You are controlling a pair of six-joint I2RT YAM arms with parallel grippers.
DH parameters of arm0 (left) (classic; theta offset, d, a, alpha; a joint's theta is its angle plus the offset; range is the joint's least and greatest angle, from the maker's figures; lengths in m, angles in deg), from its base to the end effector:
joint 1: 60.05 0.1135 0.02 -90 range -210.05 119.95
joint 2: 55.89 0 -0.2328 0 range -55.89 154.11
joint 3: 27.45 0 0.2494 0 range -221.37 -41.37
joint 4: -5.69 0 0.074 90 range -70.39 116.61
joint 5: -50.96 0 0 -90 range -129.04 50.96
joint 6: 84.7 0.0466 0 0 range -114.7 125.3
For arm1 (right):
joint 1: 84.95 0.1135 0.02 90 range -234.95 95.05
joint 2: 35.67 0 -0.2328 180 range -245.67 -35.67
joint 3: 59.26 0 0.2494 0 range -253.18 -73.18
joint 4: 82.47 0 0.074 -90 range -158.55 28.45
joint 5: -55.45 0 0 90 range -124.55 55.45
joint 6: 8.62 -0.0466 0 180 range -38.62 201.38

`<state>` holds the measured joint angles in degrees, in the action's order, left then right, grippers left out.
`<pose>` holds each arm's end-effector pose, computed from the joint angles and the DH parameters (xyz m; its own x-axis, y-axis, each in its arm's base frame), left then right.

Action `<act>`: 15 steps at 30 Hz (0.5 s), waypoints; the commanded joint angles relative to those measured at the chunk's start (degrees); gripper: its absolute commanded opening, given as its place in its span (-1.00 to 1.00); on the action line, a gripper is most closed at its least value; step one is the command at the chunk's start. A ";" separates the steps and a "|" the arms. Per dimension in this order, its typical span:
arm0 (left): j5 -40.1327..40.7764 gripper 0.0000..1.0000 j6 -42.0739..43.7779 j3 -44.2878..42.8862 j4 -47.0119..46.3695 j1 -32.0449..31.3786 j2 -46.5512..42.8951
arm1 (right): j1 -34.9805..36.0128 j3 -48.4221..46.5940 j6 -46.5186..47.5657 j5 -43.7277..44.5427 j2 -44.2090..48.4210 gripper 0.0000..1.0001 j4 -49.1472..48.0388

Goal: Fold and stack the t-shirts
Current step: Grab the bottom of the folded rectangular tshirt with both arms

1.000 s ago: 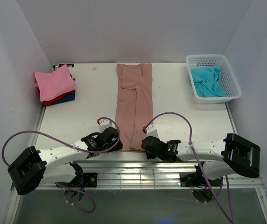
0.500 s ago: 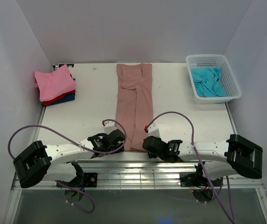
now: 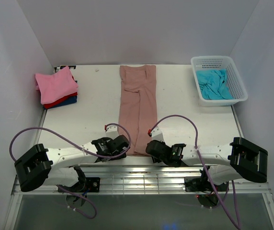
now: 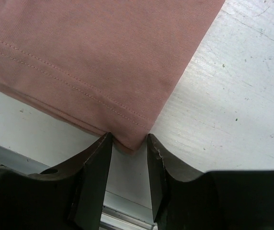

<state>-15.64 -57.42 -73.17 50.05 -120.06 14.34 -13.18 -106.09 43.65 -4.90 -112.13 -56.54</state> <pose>0.1211 -0.1729 0.1202 -0.8566 -0.1476 -0.4945 -0.0829 0.9851 -0.1506 0.0992 0.2274 0.1221 -0.6556 -0.2906 -0.6970 -0.4257 0.9045 0.0234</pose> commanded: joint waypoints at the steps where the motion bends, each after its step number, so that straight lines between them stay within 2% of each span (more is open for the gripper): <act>1: 1.21 0.16 -1.09 0.24 5.25 -0.46 2.09 | 0.48 -1.81 -0.58 1.55 -0.26 -0.18 -0.76; 10: 4.64 0.08 -2.85 1.20 5.07 -0.99 3.77 | 0.39 -1.90 -0.41 1.55 -0.53 -0.21 -1.02; 15: 4.64 -0.24 -2.93 1.03 5.07 -0.99 4.82 | 0.48 -1.99 -0.32 1.55 -0.52 -0.24 -1.11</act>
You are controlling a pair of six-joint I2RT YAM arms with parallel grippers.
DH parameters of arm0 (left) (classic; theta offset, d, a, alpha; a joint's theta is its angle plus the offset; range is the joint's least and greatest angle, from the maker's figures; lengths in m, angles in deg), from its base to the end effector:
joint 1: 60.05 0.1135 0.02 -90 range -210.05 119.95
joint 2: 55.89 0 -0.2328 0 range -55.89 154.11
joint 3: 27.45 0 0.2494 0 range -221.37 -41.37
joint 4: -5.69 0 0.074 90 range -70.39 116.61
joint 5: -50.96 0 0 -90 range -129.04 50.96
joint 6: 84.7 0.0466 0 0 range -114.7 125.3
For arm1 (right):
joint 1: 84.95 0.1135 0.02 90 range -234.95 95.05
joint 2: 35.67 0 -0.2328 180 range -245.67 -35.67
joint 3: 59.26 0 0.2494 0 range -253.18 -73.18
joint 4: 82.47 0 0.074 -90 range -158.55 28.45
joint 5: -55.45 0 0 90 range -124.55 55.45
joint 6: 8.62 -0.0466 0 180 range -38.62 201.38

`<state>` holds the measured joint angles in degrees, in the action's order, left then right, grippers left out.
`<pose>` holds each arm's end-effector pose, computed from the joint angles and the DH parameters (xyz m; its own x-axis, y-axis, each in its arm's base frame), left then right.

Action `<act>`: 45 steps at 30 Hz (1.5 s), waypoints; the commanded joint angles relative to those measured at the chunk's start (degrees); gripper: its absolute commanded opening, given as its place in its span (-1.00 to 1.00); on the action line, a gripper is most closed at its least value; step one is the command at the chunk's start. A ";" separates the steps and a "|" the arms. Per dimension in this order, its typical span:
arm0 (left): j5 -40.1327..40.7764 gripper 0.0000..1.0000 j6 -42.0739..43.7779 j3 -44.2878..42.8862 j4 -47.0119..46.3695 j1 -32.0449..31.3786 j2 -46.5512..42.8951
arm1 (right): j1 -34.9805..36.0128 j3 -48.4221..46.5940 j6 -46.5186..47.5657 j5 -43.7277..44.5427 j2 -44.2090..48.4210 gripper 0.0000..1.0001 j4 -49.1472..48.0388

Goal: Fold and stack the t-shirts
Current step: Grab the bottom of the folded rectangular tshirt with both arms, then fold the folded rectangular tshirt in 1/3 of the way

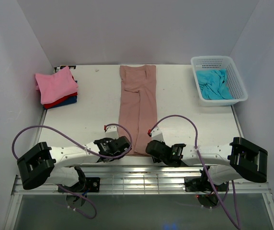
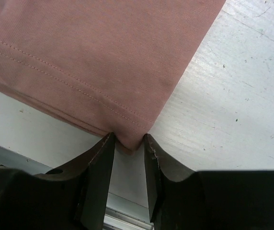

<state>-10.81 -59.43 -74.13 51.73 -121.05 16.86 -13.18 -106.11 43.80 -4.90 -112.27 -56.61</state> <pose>0.1213 -0.1733 0.1167 -0.8301 -0.1459 -0.5382 -0.1183 0.9893 -0.0856 0.0992 0.2276 0.1217 -0.6547 -0.2935 -0.6966 -0.4275 0.9038 0.0209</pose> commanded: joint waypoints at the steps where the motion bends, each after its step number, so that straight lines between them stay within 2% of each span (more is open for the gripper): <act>1: -0.19 -0.24 -0.84 1.99 3.39 0.00 2.48 | 0.48 -1.70 -0.39 1.55 -0.39 -0.26 -1.13; 2: -0.19 -0.26 -0.84 1.99 3.39 0.00 2.66 | 0.39 -1.61 -0.39 1.55 -0.48 -0.29 -1.57; 6: -0.19 -0.63 -0.84 2.34 3.39 0.00 2.84 | 0.39 -1.53 -0.39 1.46 -1.45 -0.69 -1.84; 7: -0.19 -0.84 -0.84 2.43 3.39 0.00 2.92 | 0.39 -1.53 -0.47 1.46 -1.62 -0.81 -1.84; 8: -0.10 -0.97 -0.84 2.52 3.30 0.00 3.01 | 0.48 -1.53 -0.47 1.46 -1.71 -0.84 -1.92; 9: -0.02 -1.00 -0.84 2.52 3.13 0.00 2.92 | 0.39 -1.44 -0.47 1.46 -1.80 -0.85 -1.84; 18: 1.91 -1.00 3.72 -2.22 -0.04 -0.18 3.98 | 0.30 -5.30 0.66 4.98 -1.18 -0.85 0.80; 29: 14.48 -1.00 10.23 -13.03 -2.49 1.14 7.14 | -5.49 -14.79 7.08 7.88 -4.70 -0.85 2.03; 35: 15.72 -1.00 17.07 -13.04 -11.19 5.52 6.88 | -11.64 -17.43 12.79 5.87 -7.69 -0.85 -0.69; 42: 10.01 -1.00 26.05 -11.02 -28.05 13.61 11.25 | -18.67 -22.25 19.73 3.23 -15.14 -0.84 -5.88; 45: 7.90 -1.00 29.30 -13.12 -31.40 16.33 15.56 | -20.61 -25.59 22.20 2.87 -18.40 -0.85 -6.84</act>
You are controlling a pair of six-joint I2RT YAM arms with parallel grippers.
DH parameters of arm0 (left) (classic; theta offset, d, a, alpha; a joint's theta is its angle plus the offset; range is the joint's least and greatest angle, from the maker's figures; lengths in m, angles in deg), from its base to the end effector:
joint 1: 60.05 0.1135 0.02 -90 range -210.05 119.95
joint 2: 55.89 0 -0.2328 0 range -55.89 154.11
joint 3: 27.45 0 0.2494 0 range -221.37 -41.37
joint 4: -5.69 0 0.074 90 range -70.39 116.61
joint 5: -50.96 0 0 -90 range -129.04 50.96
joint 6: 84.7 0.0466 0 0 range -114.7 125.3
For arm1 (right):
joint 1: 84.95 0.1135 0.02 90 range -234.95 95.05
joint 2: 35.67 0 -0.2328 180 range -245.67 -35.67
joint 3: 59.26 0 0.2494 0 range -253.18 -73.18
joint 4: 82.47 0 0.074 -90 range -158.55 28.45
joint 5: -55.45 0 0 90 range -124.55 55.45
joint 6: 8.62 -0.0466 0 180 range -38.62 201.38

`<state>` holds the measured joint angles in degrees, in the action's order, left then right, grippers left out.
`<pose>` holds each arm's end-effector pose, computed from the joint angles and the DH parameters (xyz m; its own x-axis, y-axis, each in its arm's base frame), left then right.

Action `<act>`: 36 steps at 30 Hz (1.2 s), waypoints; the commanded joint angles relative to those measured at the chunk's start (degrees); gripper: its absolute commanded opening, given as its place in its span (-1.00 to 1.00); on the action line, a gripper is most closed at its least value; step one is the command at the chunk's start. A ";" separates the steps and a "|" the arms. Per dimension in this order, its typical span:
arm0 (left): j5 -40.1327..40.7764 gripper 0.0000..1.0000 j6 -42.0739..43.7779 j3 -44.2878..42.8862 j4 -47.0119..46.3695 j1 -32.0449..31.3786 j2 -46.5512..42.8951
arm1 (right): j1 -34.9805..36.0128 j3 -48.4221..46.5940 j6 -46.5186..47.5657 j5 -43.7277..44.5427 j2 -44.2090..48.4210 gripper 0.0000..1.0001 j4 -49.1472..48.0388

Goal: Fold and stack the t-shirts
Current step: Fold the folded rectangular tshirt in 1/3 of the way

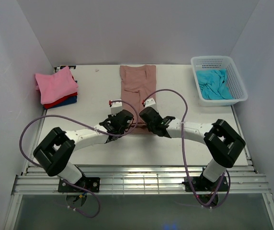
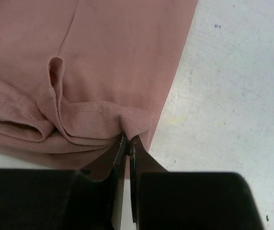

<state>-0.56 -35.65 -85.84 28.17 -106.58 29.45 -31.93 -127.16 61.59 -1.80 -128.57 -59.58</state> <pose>0.2242 -0.1943 0.1486 -0.5846 -0.1291 -0.8010 -0.1237 0.9899 -0.0693 0.2209 0.2514 0.1566 -0.5735 -0.2882 -0.7668 -0.2758 0.9494 -0.1506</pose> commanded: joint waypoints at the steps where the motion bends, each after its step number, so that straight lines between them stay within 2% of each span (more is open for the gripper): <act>1: -3.75 -1.00 7.36 -2.02 -8.29 2.13 4.03 | -2.47 -5.34 4.93 -0.58 -2.80 -0.85 -4.48; 2: -4.28 -1.00 8.07 -3.68 -10.82 2.40 5.18 | -3.61 -6.13 6.07 -1.37 -4.12 -0.85 -4.84; 9: -7.27 -1.00 12.29 -12.38 -13.39 5.82 14.50 | -8.79 -15.62 11.26 -3.66 -10.53 -0.85 -5.55; 24: -15.80 -1.00 15.90 -33.22 -10.76 17.95 27.77 | -19.08 -37.76 17.94 -10.60 -25.39 -0.85 -2.56; 33: -20.20 -1.00 16.60 -40.26 -11.63 20.68 37.35 | -22.07 -47.53 19.53 -12.80 -34.71 -0.85 -0.89; 35: -20.02 -1.00 17.21 -41.05 -12.16 20.86 38.93 | -22.60 -48.85 19.53 -13.15 -36.29 -0.84 -1.24; 36: -19.76 -0.95 17.48 -41.75 -12.42 21.03 39.28 | -22.78 -49.20 19.53 -12.80 -36.82 -0.71 -1.93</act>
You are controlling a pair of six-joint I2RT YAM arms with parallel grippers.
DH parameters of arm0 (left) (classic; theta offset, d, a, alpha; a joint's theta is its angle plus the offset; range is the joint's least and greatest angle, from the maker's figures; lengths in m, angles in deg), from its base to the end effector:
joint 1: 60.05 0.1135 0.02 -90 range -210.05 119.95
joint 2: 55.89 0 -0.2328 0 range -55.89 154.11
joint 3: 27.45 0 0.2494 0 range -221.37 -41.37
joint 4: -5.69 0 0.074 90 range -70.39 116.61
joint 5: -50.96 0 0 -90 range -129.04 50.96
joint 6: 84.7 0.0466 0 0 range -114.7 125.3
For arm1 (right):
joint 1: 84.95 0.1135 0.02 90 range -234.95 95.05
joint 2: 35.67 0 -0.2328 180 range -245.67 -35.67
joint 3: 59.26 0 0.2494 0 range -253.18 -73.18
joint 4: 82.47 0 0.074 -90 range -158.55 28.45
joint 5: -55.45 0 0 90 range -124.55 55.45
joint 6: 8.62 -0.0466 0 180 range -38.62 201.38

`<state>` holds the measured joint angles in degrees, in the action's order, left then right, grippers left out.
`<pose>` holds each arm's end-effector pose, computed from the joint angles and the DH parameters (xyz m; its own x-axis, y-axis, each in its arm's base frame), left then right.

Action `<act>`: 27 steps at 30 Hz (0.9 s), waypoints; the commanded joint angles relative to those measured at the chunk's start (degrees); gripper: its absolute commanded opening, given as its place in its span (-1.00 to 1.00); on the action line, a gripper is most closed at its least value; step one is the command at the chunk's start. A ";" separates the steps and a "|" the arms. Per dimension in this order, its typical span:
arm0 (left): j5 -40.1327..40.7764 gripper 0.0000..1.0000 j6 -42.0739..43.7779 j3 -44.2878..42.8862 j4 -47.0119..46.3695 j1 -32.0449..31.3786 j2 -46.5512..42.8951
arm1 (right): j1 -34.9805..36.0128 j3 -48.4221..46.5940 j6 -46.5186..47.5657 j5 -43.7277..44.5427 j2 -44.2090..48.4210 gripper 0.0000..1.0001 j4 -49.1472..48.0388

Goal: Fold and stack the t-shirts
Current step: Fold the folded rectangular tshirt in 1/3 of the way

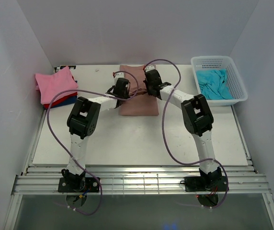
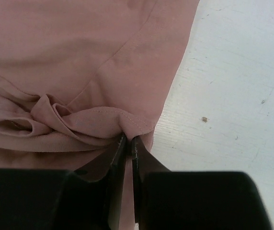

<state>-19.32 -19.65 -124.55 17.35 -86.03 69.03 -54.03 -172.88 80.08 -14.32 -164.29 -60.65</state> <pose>0.4247 -0.1895 0.1131 -0.5934 -0.1526 -0.7903 -0.0795 0.9882 -0.1311 0.4376 0.2433 0.1603 -0.5196 -0.2864 -0.8050 -0.2329 0.9539 -0.1890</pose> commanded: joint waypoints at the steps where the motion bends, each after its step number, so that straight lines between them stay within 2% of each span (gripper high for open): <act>1: -0.48 -0.85 1.74 -3.22 -2.30 0.49 -0.03 | -0.77 -3.74 1.04 0.24 -1.46 -0.64 -1.74; 3: 1.09 -0.64 3.94 -3.92 -5.37 0.58 -0.38 | -0.95 -3.83 3.04 2.09 -1.37 -0.46 -4.02; 4: 1.63 -0.46 4.47 -4.53 -6.08 0.58 -0.82 | -0.95 -3.92 4.62 2.79 -0.94 -0.41 -5.86; 5: 2.59 0.17 5.17 -5.50 -6.52 0.58 -1.78 | -0.86 -4.44 5.34 4.54 0.46 -0.37 -6.23; 6: 5.99 0.38 6.57 -6.46 -6.61 0.49 -2.48 | -0.95 -4.45 5.95 5.43 1.52 -0.32 -6.49; 8: 9.00 0.67 7.46 -7.26 -7.83 0.40 -4.76 | -0.86 -2.79 7.89 6.84 6.41 -0.21 -7.29; 10: 11.03 0.84 8.43 -4.82 -9.42 0.40 -9.24 | -0.86 0.99 8.42 6.58 11.60 -0.07 -9.65; 13: 9.29 0.85 7.20 -0.25 -11.97 -0.74 -15.82 | -0.77 6.61 8.07 4.13 16.02 -0.06 -10.36; 14: 8.76 0.83 6.85 3.25 -13.11 -2.22 -17.16 | -0.68 7.76 7.20 1.16 18.12 -0.06 -10.28; 16: 7.53 0.56 5.45 6.26 -13.56 -4.07 -20.05 | -0.51 9.87 5.70 -4.02 19.62 -0.14 -9.57; 17: 6.39 0.29 4.65 9.14 -14.08 -6.34 -20.68 | -0.59 10.40 5.00 -5.62 19.81 -0.37 -9.40; 18: 5.94 -0.66 3.95 10.56 -14.43 -7.58 -21.12 | -0.59 10.93 3.51 -7.38 19.98 -0.57 -9.40; 19: 5.07 -1.00 2.55 11.88 -15.22 -8.73 -21.73 | -0.51 11.45 2.80 -10.27 19.72 -0.76 -9.40; 20: 2.45 -1.00 1.84 13.03 -15.58 -10.57 -21.74 | -0.59 11.63 2.19 -12.04 19.37 -0.84 -9.48; 27: -1.62 -1.00 -4.40 17.87 -16.20 -14.10 -16.91 | -0.68 8.74 -1.51 -23.74 13.75 -0.84 -8.69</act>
<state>-18.27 -20.04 -108.18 0.91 -100.92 50.58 -54.58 -163.24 81.13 -30.54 -148.07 -69.85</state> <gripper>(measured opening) 0.009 0.078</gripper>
